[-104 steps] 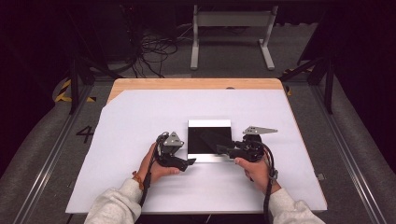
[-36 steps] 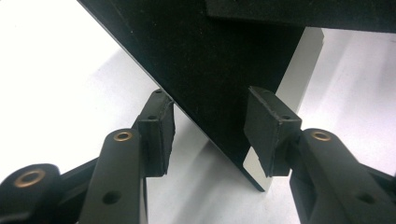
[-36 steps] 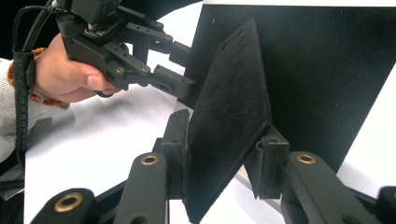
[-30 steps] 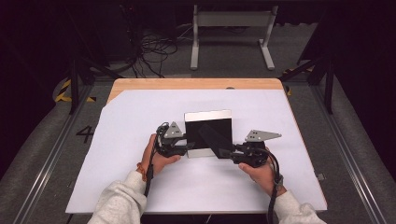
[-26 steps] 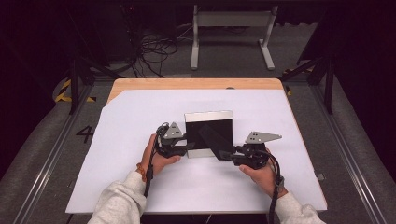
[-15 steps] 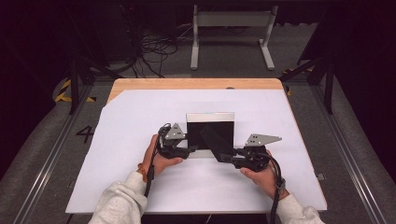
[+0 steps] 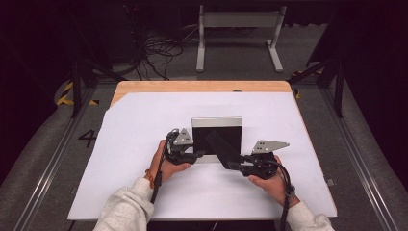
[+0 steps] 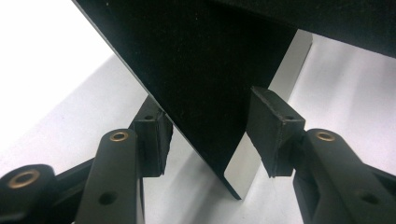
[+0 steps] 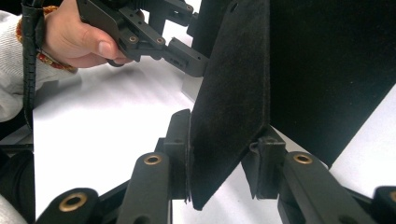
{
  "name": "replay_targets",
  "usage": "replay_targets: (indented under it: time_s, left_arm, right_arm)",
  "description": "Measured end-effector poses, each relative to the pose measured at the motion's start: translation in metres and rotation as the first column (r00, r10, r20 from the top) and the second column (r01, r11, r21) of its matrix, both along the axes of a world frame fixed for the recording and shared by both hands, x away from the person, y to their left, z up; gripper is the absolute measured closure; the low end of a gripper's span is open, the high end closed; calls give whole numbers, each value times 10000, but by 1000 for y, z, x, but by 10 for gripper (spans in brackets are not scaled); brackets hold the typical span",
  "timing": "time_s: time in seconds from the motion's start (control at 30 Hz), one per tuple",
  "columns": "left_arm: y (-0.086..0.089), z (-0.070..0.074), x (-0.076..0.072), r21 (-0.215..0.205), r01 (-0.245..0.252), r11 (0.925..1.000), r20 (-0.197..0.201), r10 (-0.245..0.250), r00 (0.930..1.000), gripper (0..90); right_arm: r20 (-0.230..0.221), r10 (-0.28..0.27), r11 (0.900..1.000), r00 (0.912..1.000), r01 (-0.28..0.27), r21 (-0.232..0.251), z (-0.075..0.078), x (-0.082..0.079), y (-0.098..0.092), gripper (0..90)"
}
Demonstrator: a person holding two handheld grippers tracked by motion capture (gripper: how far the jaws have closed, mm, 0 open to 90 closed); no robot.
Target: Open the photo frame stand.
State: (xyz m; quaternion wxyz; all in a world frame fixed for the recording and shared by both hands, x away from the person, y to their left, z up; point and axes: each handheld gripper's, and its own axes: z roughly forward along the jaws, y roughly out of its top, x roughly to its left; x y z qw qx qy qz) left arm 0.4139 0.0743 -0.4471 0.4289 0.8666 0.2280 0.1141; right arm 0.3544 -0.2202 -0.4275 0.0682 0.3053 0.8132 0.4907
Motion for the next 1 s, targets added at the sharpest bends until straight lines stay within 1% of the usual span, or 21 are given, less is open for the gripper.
replay_targets:
  time_s: [0.13, 0.3, 0.33, 0.4, 0.43, 0.67, 0.83, 0.9, 1.0]
  left_arm:
    - [2, 2, 0, -17, -161, 9999, 278, 161, 9995, 566]
    - [2, 4, -1, 179, -478, 9987, 720, 464, 9963, 593]
    - [2, 5, -1, 167, -552, 9983, 723, 538, 9959, 601]
    - [3, 5, -1, 131, -574, 9983, 759, 562, 9955, 615]
    - [3, 5, 0, 145, -576, 9982, 788, 562, 9953, 615]
    - [3, 6, -1, 364, -642, 9973, 1035, 601, 9928, 615]
    - [3, 7, -3, 351, -637, 9973, 1027, 598, 9929, 624]
    - [4, 7, -3, 385, -598, 9975, 1054, 554, 9929, 628]
    - [4, 7, -4, 377, -605, 9975, 1071, 561, 9927, 631]
  right_arm:
    - [156, -134, 9998, 9998, 136, -158, -1, 0, 1, 665]
    - [216, -199, 9989, 9996, 207, -413, -4, 1, 4, 683]
    - [254, -211, 9986, 9995, 223, -489, -5, 1, 5, 685]
    - [266, -245, 9981, 9993, 260, -564, -5, 1, 6, 689]
    - [306, -256, 9973, 9992, 276, -673, -6, 1, 7, 691]
    - [318, -310, 9966, 9990, 334, -751, -8, 2, 8, 692]
    - [445, -359, 9953, 9984, 397, -882, -6, 0, 8, 666]
    - [502, -430, 9958, 9978, 469, -790, -3, 0, 7, 650]
    - [616, -513, 9965, 9968, 552, -631, 2, -1, 5, 666]
